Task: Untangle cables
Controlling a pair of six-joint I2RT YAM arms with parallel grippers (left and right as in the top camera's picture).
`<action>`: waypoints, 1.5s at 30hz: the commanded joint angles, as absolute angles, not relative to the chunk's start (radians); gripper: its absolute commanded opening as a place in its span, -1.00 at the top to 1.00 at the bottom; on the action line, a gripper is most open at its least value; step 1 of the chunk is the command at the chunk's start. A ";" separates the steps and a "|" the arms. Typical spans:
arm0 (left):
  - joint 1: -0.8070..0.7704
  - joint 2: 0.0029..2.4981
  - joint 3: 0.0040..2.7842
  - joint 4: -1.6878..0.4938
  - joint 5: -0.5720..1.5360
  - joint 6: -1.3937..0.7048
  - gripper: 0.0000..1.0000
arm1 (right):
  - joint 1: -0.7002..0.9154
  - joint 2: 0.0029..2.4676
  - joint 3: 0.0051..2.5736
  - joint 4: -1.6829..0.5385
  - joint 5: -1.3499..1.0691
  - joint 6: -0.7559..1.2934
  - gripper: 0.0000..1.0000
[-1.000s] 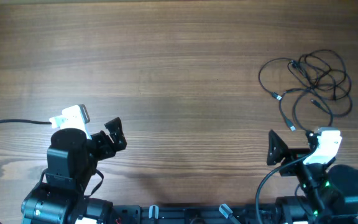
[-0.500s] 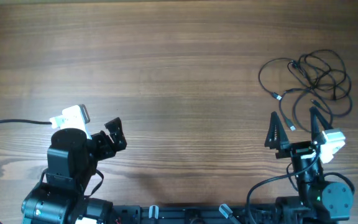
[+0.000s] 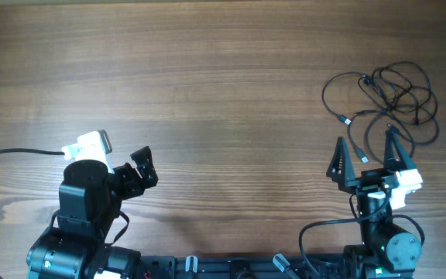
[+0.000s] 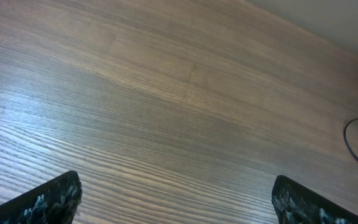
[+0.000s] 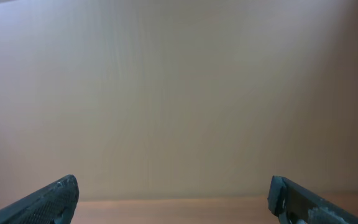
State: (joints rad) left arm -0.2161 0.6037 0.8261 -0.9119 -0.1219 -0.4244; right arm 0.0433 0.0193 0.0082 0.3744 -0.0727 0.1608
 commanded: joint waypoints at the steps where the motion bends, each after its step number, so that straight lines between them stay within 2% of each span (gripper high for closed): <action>1: -0.213 0.602 0.823 -0.909 -0.113 -0.430 -1.00 | 0.047 0.003 0.005 0.317 -0.045 0.059 -1.00; 9: -0.213 0.602 0.823 -0.909 -0.113 -0.430 -1.00 | 0.047 0.003 0.005 -0.005 -0.075 0.030 -1.00; 45: -0.213 0.602 0.823 -0.909 -0.113 -0.430 -1.00 | 0.047 0.004 0.005 0.002 -0.067 0.026 -1.00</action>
State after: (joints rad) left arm -0.2161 0.6037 0.8253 -0.9119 -0.1215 -0.4244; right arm 0.0433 0.0170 0.0059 -0.0006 -0.0628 0.0391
